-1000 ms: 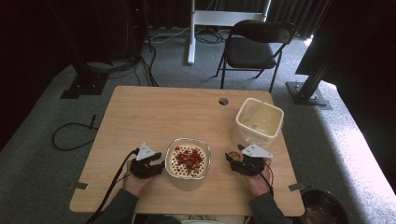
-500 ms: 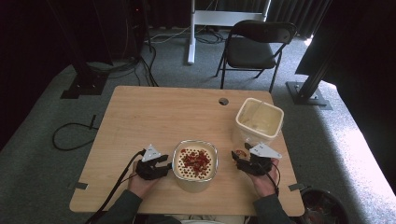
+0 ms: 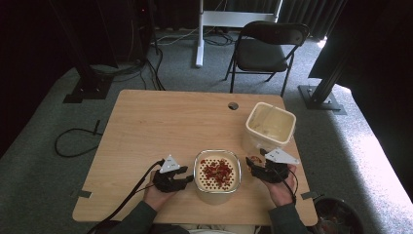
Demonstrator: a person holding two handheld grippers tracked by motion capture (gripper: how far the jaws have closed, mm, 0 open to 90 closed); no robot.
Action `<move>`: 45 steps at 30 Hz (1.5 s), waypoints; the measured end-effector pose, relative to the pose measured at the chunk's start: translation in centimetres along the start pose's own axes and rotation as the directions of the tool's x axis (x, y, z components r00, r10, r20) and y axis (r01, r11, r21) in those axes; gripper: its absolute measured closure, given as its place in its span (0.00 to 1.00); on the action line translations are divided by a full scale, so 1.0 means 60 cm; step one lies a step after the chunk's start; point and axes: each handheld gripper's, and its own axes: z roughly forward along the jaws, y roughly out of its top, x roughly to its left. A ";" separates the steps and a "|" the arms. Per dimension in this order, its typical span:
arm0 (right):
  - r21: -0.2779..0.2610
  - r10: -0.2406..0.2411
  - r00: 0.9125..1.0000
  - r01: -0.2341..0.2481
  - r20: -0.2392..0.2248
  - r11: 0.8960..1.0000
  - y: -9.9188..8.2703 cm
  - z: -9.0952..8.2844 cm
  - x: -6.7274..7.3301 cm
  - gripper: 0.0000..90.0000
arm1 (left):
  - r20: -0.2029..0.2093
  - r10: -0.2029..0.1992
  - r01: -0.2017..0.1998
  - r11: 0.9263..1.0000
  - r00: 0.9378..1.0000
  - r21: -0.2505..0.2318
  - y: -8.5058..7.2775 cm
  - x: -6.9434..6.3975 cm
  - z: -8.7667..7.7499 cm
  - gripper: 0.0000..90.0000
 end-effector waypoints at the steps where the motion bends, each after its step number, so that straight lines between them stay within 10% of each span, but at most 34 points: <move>1: 0.001 -0.003 1.000 0.003 0.001 1.000 0.002 -0.001 0.000 0.37 | 0.004 0.006 -0.006 1.000 1.000 0.000 0.001 -0.003 0.001 0.59; 12: -0.021 -0.027 1.000 0.027 0.012 0.999 0.025 -0.022 -0.002 0.37 | 0.022 0.037 -0.037 0.999 0.999 -0.004 0.004 -0.020 0.010 0.55; 29: -0.028 -0.115 0.993 0.116 0.037 0.993 0.061 -0.037 0.004 0.37 | -0.078 0.020 -0.021 1.000 0.997 -0.012 -0.010 0.011 -0.003 0.49; 45: 0.013 -0.315 0.941 0.316 0.128 0.949 0.092 -0.040 0.040 0.37 | -0.147 -0.024 0.029 0.999 0.989 0.030 -0.021 0.043 0.007 0.49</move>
